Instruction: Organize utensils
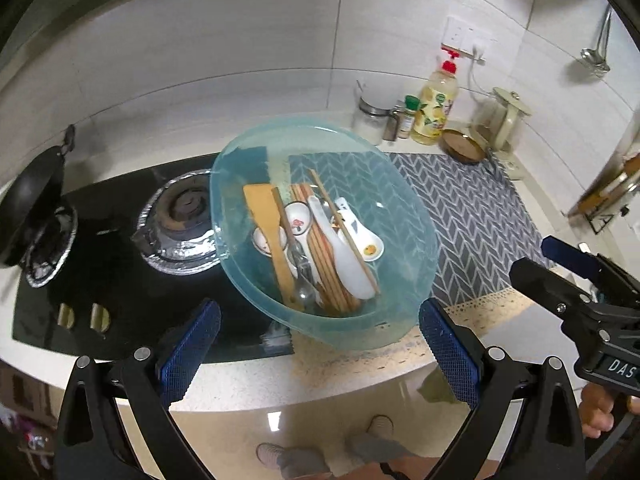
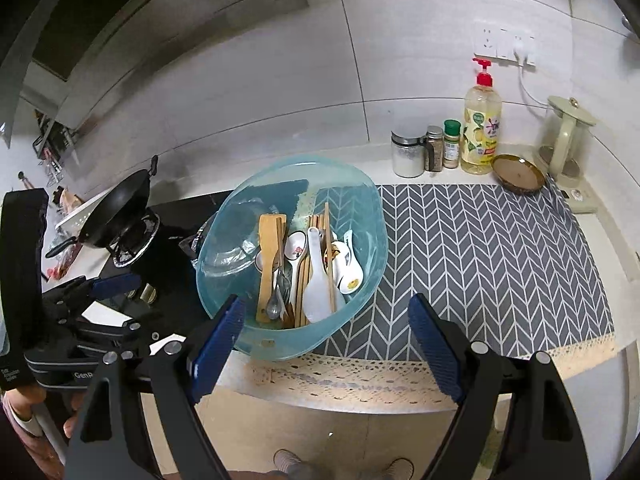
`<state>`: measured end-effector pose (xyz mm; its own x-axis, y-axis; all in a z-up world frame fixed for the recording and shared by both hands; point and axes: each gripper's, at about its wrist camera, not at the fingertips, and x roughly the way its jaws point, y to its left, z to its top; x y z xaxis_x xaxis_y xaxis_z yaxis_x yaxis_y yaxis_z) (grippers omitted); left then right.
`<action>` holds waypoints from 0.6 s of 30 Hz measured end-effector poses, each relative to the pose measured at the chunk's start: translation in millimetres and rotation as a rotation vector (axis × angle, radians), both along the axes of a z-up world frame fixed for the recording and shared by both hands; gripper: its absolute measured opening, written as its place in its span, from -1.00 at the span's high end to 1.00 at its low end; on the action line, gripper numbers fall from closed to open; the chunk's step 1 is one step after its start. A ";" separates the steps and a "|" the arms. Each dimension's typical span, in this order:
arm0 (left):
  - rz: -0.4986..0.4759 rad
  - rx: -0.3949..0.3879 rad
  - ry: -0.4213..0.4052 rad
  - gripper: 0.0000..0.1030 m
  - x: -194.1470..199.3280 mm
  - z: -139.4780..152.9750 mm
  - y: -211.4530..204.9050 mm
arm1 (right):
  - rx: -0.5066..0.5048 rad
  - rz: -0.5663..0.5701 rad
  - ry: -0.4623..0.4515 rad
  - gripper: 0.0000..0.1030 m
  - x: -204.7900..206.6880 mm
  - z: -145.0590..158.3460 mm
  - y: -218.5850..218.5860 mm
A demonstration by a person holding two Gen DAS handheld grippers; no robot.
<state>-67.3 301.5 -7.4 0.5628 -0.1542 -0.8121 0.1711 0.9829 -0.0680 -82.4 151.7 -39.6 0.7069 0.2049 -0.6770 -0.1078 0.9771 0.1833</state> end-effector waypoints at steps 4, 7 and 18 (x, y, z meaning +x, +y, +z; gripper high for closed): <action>-0.024 -0.001 0.012 -0.92 4.1 -6.6 3.9 | -0.007 -0.024 0.009 -0.58 0.0 -2.6 -0.6; -0.037 -0.002 0.020 -0.92 7.8 -12.4 4.3 | -0.018 -0.034 0.027 -0.58 3.1 -8.5 -1.4; -0.069 0.025 0.061 -0.92 14.8 -28.3 -6.2 | -0.015 -0.031 0.072 -0.58 10.0 -22.4 -1.7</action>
<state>-52.4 295.3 -35.7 0.5011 -0.1702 -0.8485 0.2349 0.9704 -0.0559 -72.3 150.0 -62.0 0.6622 0.1731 -0.7291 -0.0641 0.9825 0.1750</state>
